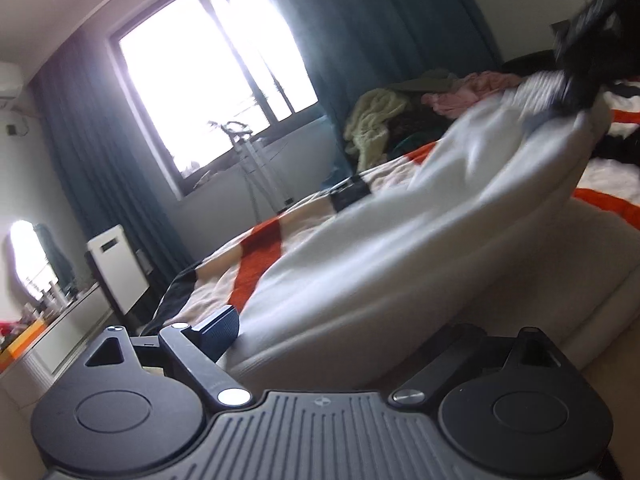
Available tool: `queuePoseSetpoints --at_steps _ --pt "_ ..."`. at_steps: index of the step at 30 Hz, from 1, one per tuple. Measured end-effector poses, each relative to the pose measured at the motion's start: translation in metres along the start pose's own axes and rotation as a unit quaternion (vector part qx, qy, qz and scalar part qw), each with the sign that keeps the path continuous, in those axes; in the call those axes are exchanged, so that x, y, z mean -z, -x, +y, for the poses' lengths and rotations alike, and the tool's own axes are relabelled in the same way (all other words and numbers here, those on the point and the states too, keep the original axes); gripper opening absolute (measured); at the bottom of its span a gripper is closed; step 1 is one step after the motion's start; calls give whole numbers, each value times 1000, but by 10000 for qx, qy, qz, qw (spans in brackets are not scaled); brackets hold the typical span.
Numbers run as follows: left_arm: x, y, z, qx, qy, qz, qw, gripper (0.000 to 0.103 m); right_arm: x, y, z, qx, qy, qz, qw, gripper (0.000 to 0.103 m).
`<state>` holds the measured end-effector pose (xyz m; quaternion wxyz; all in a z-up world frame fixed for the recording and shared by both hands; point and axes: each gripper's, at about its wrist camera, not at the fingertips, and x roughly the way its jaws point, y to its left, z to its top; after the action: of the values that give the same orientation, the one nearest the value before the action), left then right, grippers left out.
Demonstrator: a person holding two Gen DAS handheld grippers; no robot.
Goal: Fold clothes
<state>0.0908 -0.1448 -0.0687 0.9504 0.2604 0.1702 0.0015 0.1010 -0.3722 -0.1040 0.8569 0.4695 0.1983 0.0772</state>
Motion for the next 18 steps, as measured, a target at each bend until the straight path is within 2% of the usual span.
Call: queuePoseSetpoints --at_steps 2,4,6,7,11,18 --pt "1 -1 2 -84 42 94 9999 93 -6 9 3 -70 80 -309 9995 36" --pt "1 -2 7 -137 184 193 9996 93 -12 18 -1 52 93 -566 9983 36" --pt "2 -3 13 -152 356 291 9988 93 -16 25 -7 443 52 -687 9966 36" --pt "2 -3 16 -174 428 343 9983 93 -16 24 -14 694 -34 -657 9954 36" --pt "5 -2 28 -314 673 544 9958 94 -12 15 -51 1260 -728 -345 9887 36" --pt "7 3 54 -261 1348 829 9871 96 -12 19 -43 1111 -420 -486 9917 36"
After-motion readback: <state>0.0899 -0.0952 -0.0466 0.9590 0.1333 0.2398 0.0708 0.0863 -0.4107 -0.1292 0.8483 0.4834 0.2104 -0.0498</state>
